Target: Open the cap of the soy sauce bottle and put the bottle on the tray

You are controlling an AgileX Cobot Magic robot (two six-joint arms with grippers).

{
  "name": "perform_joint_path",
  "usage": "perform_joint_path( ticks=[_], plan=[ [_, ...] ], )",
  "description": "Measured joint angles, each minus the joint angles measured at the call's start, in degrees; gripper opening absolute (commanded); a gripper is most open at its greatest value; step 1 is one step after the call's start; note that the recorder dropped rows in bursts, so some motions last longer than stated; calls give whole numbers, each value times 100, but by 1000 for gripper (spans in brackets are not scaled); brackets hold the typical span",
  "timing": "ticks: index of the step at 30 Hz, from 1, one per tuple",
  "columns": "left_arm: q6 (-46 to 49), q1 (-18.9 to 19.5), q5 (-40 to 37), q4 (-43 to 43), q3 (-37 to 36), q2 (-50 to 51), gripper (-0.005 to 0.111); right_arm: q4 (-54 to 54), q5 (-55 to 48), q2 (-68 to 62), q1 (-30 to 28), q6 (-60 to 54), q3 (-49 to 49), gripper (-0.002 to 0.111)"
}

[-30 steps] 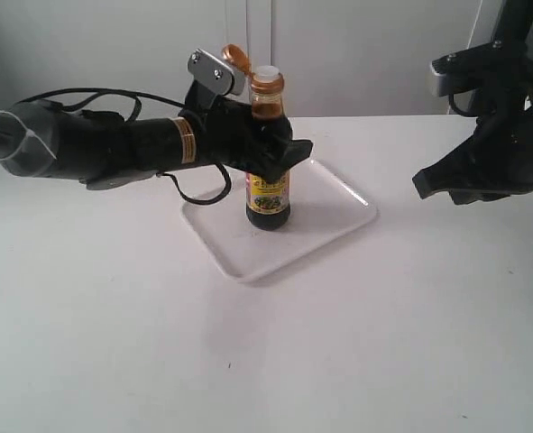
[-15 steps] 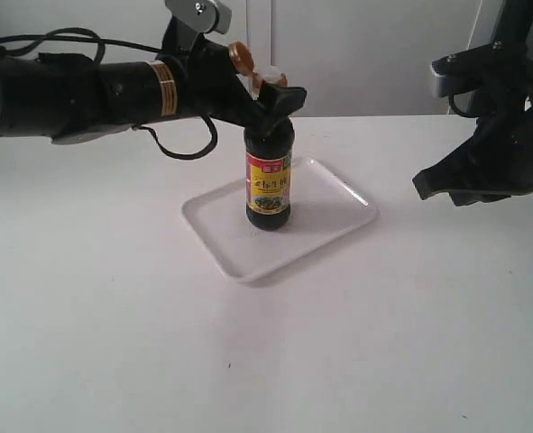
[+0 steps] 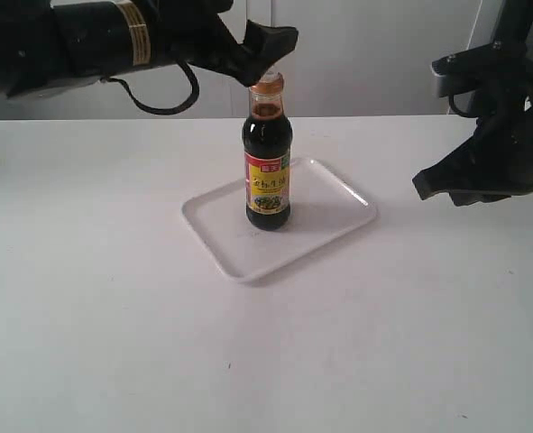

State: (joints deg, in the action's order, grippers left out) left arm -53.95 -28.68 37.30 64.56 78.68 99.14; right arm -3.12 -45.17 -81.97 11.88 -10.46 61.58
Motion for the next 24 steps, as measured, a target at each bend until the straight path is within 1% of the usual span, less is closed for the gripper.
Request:
perform_joint_path(
  ticks=[4,7,8,10,13,17,21,22,24],
  plan=[
    [-379,0,-65,443,0,-249,105,0,0,0,0,0,0,0],
    [-862,0,-189,1030,0,-450,104,0,0,0,0,0,0,0],
    [-1015,0,-245,1224,0,-503,102,0,0,0,0,0,0,0],
    [-1395,0,-354,1739,0,-635,96,0,0,0,0,0,0,0],
    [-1898,0,-494,2383,0,-832,78,0,0,0,0,0,0,0],
    [-2599,0,-740,3130,0,-1088,41,0,0,0,0,0,0,0],
    [-3000,0,-938,3403,0,-1305,4,0,-14,0,0,0,0,0],
    [-3048,0,-1009,3415,0,-1364,0,0,-14,0,0,0,0,0],
    [-3077,0,-1159,3436,0,-1444,0,0,-17,0,0,0,0,0]
  ],
)
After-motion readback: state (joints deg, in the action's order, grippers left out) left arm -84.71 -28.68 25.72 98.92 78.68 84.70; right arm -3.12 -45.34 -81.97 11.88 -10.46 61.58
